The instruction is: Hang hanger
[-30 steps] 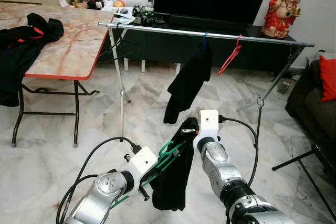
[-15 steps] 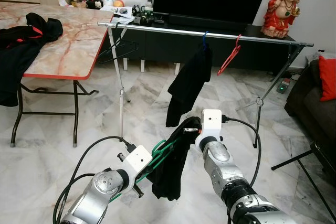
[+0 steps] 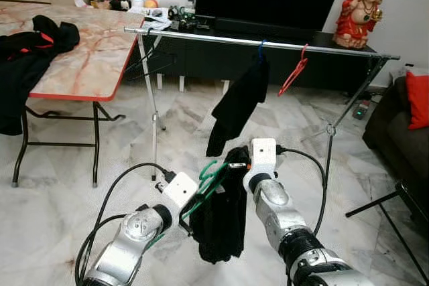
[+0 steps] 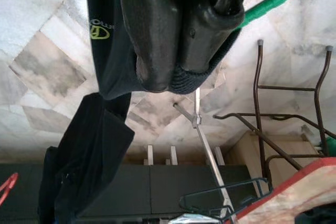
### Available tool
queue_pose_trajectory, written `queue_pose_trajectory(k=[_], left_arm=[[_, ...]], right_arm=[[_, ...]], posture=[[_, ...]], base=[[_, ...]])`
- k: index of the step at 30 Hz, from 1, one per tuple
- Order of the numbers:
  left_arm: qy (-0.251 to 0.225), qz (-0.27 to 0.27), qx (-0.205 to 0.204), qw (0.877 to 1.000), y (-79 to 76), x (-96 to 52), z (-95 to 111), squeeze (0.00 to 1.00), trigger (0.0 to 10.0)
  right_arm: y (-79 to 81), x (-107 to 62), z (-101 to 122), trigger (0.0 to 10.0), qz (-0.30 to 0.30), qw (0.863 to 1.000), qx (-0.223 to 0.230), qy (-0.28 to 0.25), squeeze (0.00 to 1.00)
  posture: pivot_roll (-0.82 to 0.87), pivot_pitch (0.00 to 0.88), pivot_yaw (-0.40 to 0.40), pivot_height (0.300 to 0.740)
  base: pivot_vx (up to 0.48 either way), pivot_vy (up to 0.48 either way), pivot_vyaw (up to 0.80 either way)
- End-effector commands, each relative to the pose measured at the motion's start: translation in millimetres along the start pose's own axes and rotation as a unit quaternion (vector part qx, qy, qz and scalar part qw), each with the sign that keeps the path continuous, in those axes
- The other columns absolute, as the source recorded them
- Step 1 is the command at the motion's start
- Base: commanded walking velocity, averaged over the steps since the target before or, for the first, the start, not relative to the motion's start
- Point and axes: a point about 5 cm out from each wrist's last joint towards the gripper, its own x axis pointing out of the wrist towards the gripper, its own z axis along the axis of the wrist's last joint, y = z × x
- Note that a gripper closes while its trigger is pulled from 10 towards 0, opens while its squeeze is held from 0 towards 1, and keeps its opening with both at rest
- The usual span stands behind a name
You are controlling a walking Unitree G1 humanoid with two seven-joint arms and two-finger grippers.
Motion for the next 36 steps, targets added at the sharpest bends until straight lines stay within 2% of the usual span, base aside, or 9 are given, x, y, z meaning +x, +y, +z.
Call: queue_pose_trajectory(k=[1, 3, 8, 19, 22, 24, 27, 31, 36], left_arm=[[-0.002, -0.017, 0.017, 1.000, -2.8, 2.6, 6, 0.00, 10.0], [0.031, -0.025, 0.027, 0.999, -5.6, 1.1, -6, 0.00, 10.0], [0.051, 0.006, 0.034, 0.998, 1.4, -0.7, -14, 0.00, 10.0], [0.006, 0.094, 0.034, 0.995, 23.2, 2.1, 2, 0.00, 10.0], [-0.009, 0.078, 0.021, 0.997, 19.2, 3.0, 6, 0.00, 10.0], [-0.026, -0.006, 0.002, 1.000, 0.2, 2.3, 8, 0.00, 10.0], [-0.025, -0.051, -0.009, 0.998, -10.5, 0.1, 5, 0.00, 10.0], [-0.029, -0.066, -0.024, 0.997, -14.9, 0.2, 6, 0.00, 10.0], [-0.030, -0.049, -0.025, 0.998, -12.5, 3.7, 9, 0.00, 10.0]], right_arm=[[-1.0, 0.1, 5, 10.0, -0.004, 1.000, 0.004, -0.014, 0.00], [-5.0, 0.5, 9, 10.0, -0.025, 0.999, 0.006, -0.023, 0.00], [-13.6, 0.4, 11, 10.0, -0.048, 0.998, 0.014, -0.024, 0.00], [-18.5, -0.9, 7, 10.0, -0.063, 0.998, 0.011, -0.014, 0.00], [-13.7, -1.1, 5, 10.0, -0.050, 0.999, 0.014, -0.010, 0.00], [-5.4, -0.2, 6, 10.0, -0.024, 1.000, 0.012, -0.014, 0.00], [1.1, 0.7, 8, 10.0, -0.002, 1.000, 0.008, -0.018, 0.00], [8.3, 1.2, 10, 10.0, 0.024, 1.000, 0.002, -0.020, 0.00], [22.0, 0.9, 14, 10.0, 0.065, 0.997, -0.003, -0.029, 0.00]], posture=[[0.15, 0.000, -0.143, 0.740], [0.15, 0.000, -0.141, 0.740], [0.15, 0.000, -0.144, 0.740], [0.15, 0.000, -0.147, 0.740], [0.15, 0.000, -0.147, 0.740], [0.15, 0.000, -0.146, 0.740], [0.15, 0.000, -0.145, 0.740], [0.15, 0.000, -0.146, 0.740], [0.15, 0.000, -0.147, 0.740]], base=[[0.000, 0.000, 0.00], [0.000, 0.000, 0.00], [0.000, 0.000, 0.00], [0.000, 0.000, 0.00], [0.000, 0.000, 0.00], [0.000, 0.000, 0.00], [0.000, 0.000, 0.00], [0.000, 0.000, 0.00], [0.000, 0.000, 0.00]])
